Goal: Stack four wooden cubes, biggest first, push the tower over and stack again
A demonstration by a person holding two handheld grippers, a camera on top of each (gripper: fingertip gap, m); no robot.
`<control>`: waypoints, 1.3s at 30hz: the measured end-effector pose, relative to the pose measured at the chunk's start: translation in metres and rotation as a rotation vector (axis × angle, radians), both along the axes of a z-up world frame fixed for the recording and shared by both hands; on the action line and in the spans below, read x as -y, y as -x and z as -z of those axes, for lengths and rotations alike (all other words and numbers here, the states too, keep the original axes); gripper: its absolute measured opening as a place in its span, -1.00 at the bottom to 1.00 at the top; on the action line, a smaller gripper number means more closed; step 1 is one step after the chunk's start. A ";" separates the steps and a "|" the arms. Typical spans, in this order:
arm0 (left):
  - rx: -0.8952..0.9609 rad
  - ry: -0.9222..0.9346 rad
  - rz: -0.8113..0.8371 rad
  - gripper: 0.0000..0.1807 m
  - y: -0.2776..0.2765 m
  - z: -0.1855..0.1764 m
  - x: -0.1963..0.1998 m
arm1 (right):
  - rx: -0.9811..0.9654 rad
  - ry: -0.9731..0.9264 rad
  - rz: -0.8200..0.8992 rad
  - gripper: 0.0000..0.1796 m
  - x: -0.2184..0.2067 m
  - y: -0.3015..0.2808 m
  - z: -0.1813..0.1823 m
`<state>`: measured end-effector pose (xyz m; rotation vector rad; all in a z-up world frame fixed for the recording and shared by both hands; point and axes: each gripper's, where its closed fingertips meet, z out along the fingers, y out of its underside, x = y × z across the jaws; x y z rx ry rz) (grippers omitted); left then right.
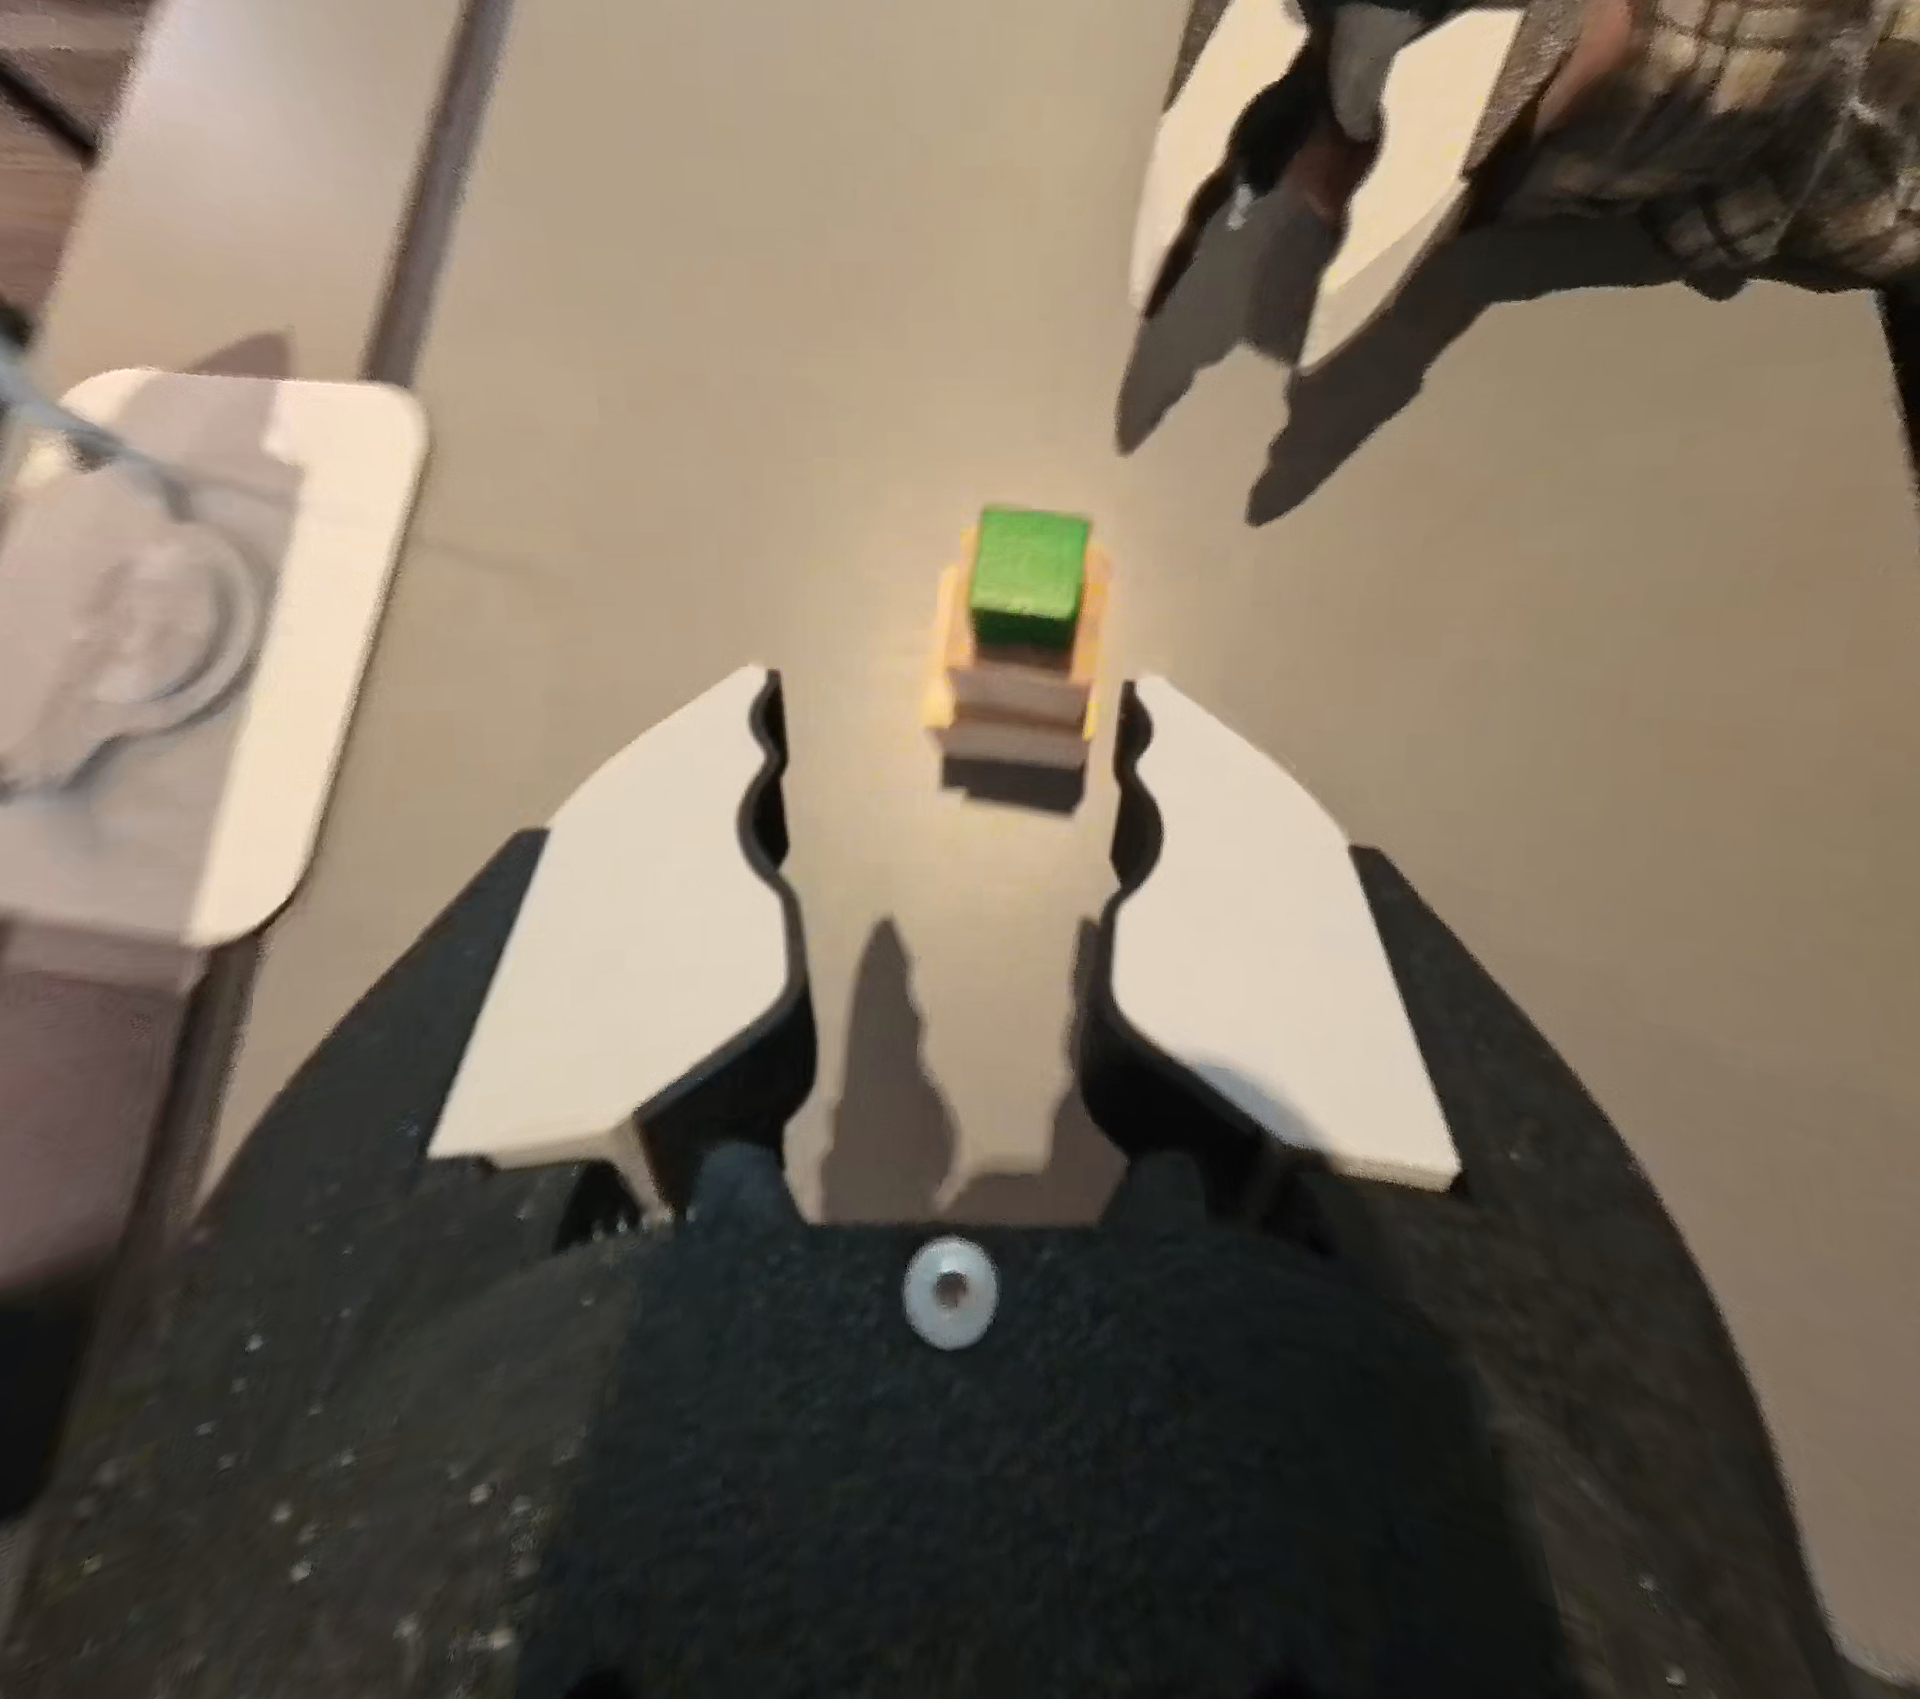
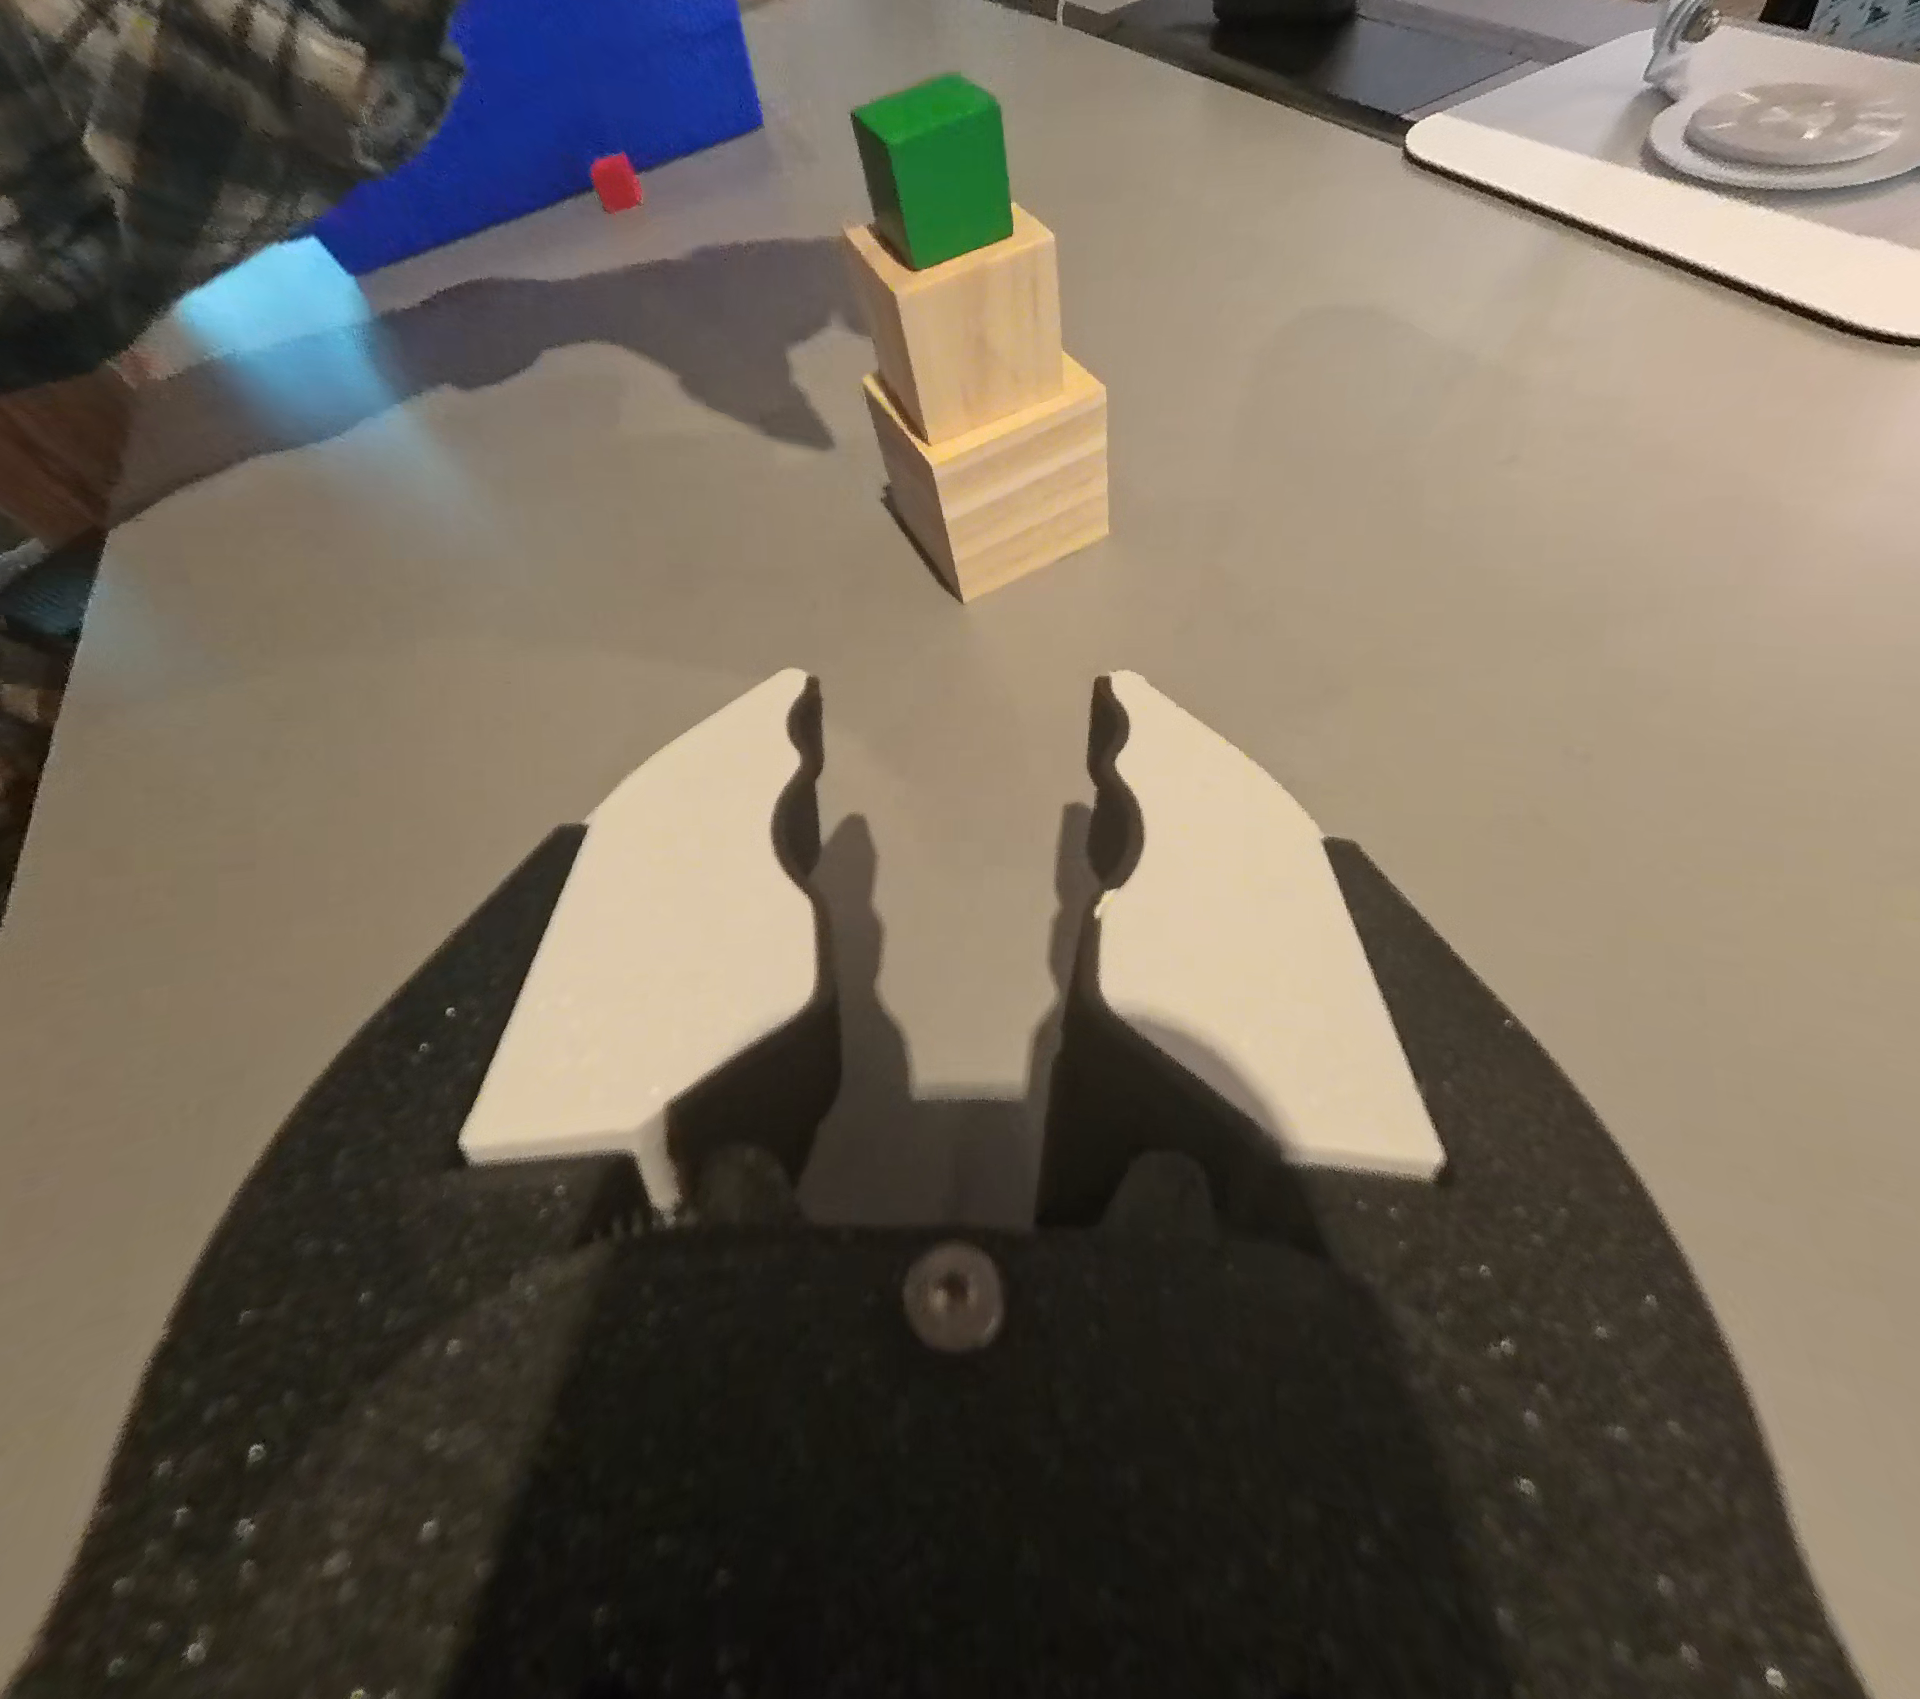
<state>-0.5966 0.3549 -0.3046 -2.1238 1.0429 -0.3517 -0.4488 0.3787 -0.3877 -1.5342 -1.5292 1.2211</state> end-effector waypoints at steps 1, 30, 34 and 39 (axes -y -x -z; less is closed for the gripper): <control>-0.031 -0.022 -0.046 -0.32 0.016 -0.006 0.006 | 0.001 0.002 -0.002 -0.46 0.000 0.000 0.000; -1.071 0.655 0.130 -0.40 0.247 0.095 0.219 | -0.028 0.033 -0.024 -0.46 0.004 0.002 -0.002; -1.125 0.705 0.173 -0.43 0.257 0.105 0.218 | -0.026 0.024 -0.024 -0.46 0.004 0.001 -0.002; -1.173 0.761 0.217 -0.46 0.264 0.118 0.224 | -0.026 0.025 -0.026 -0.46 0.003 0.001 -0.002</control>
